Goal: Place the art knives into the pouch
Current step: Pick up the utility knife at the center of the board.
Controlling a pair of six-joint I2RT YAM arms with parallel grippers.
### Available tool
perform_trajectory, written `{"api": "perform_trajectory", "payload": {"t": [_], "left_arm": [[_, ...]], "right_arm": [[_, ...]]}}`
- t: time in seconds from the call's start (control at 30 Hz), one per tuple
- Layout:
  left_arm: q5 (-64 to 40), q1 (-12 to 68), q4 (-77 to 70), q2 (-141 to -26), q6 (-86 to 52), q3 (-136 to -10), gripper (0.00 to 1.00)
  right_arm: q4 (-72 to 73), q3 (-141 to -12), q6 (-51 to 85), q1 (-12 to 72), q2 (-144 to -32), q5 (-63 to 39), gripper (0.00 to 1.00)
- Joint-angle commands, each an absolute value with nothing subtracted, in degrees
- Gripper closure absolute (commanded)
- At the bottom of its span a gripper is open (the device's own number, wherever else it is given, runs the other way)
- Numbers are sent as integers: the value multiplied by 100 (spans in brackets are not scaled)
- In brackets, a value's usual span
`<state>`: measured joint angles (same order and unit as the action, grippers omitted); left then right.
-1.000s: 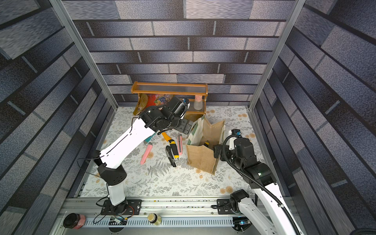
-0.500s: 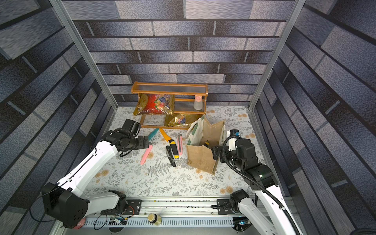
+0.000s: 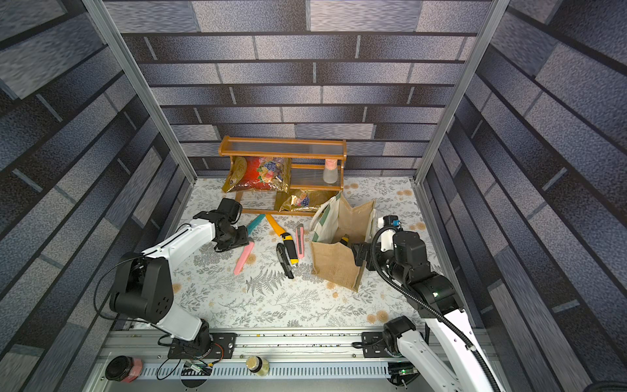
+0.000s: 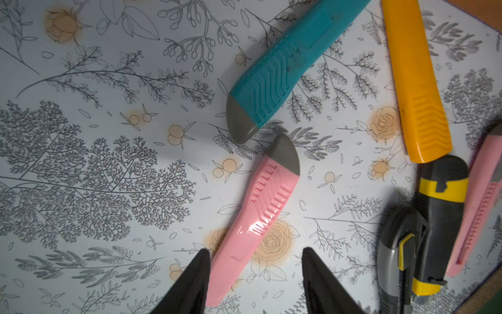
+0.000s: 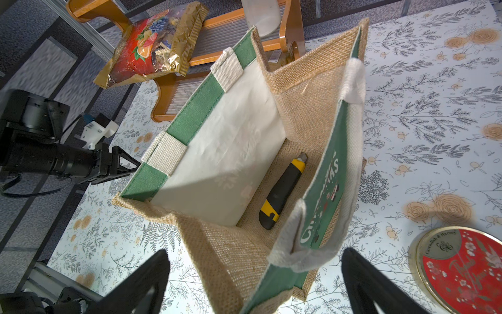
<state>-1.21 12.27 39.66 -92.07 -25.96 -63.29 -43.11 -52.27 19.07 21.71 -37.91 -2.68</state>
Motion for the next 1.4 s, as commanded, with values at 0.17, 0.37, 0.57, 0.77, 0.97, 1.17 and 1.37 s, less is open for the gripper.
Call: {"api": "perform_trajectory", "payload": {"t": [0.17, 0.37, 0.57, 0.77, 0.97, 1.17, 1.37], "left_arm": [[-23, 1282, 3829, -9826, -2357, -6808, 50], [-4, 1247, 3858, -10197, -2251, -6910, 55], [-112, 1239, 3804, -10438, -2247, -6981, 60], [-131, 1238, 3784, -10706, -2224, -6952, 64], [-227, 1244, 3701, -10841, -2220, -6863, 66], [-246, 1400, 3701, -10916, -2266, -6849, 64], [-185, 1479, 3702, -10811, -2311, -6735, 59]], "right_arm": [[-4456, -5344, 1758, 2145, -3810, -71, 0], [-4468, -5309, 1824, 2147, -3814, -11, 0], [-4530, -5315, 1869, 2145, -3810, 88, 0], [-4566, -5344, 1911, 2138, -3806, 88, 0], [-4611, -5353, 1942, 2144, -3837, 149, 0], [-4609, -5370, 1954, 2145, -3852, 192, 0], [-4607, -5361, 1945, 2144, -3859, 237, 0]]}}
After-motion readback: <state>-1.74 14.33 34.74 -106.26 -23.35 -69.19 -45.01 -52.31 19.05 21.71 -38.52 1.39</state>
